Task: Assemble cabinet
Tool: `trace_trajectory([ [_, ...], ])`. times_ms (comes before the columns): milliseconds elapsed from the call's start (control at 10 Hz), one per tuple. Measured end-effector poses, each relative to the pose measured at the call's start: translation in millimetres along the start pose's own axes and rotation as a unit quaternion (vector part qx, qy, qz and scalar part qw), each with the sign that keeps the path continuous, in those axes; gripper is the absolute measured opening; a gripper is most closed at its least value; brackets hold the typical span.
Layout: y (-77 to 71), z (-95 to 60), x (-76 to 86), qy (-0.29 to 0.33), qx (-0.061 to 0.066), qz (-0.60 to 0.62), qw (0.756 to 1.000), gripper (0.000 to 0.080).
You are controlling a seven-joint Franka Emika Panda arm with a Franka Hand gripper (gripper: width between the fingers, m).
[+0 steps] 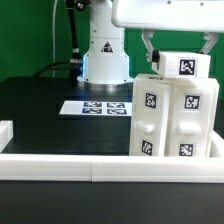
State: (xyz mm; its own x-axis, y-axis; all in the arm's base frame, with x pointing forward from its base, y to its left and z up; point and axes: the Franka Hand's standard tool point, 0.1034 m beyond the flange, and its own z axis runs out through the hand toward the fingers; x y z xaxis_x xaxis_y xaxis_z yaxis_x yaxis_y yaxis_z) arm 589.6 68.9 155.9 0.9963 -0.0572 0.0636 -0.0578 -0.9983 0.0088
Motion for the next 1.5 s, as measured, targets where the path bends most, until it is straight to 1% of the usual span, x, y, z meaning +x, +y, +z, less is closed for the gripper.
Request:
trace_trajectory([
  [200, -2.2, -0.2, 3.0, 0.019, 0.004, -0.001, 1.0, 0.0563],
  [1000, -2.4, -0.1, 3.0, 0.019, 0.005, 0.018, 1.0, 0.0563],
  [1100, -2.8, -0.1, 2.9, 0.019, 0.007, 0.041, 0.999, 0.0563],
  [1400, -7.2, 0.1, 2.0, 0.013, 0.021, 0.186, 0.982, 0.0563],
  [1500, -8.1, 0.2, 1.9, 0.012, 0.024, 0.207, 0.978, 0.0563],
])
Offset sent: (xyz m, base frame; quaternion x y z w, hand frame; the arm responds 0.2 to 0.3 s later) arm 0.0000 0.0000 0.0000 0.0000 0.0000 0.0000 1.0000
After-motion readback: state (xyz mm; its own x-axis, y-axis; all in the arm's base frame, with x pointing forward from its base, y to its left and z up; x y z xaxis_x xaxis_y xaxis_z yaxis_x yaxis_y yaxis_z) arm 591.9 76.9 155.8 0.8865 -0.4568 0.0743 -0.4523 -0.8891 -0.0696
